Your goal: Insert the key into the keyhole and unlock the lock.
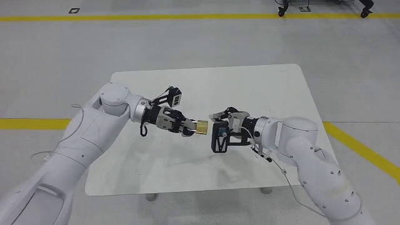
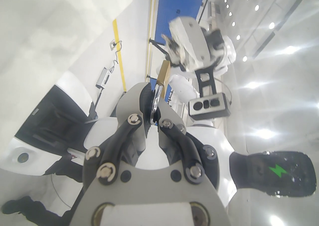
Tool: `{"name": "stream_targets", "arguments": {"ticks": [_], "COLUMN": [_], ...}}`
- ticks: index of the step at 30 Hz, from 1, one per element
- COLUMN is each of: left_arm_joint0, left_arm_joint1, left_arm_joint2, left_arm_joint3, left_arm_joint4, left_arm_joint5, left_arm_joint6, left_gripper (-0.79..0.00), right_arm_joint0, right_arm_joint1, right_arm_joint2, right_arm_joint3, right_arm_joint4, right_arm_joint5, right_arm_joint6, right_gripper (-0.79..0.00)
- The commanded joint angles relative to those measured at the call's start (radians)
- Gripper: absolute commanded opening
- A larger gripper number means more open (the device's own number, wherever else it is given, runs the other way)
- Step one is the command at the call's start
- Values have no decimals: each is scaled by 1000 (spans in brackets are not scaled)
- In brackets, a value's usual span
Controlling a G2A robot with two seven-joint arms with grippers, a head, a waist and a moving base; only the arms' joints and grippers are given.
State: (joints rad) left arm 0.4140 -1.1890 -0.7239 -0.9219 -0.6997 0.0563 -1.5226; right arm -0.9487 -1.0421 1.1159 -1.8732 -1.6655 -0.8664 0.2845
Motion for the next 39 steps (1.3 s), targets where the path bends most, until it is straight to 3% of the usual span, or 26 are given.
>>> {"name": "stream_targets", "arguments": {"ticks": [1,17,28,39], "left_arm_joint0": [3,3,7,16], "left_arm_joint1": [0,-2,-4,-9], "left_arm_joint2": [-8,-2,-18,-31], "left_arm_joint3": [4,-16,-14,-7], "left_arm_joint4": [-12,55,78,74], "left_arm_joint5": [-11,-52,-51,-40], "left_arm_joint6": [-13,-13,-5,0], "left_gripper": [-785,-785,-785,-785], "right_arm_joint0": [3,41,46,39], "right_arm_joint1": [-1,-12,-4,11], "right_arm_joint2": [5,-86,-89,-120], "right_arm_joint3": [20,7,-16,-53], "right_arm_joint4": [19,-47,-55,-115], "right_arm_joint5": [10,-28,-142,-146], "right_arm_joint6": [-1,49,-42,-65], "right_gripper": [-785,-785,-785,-785]}}
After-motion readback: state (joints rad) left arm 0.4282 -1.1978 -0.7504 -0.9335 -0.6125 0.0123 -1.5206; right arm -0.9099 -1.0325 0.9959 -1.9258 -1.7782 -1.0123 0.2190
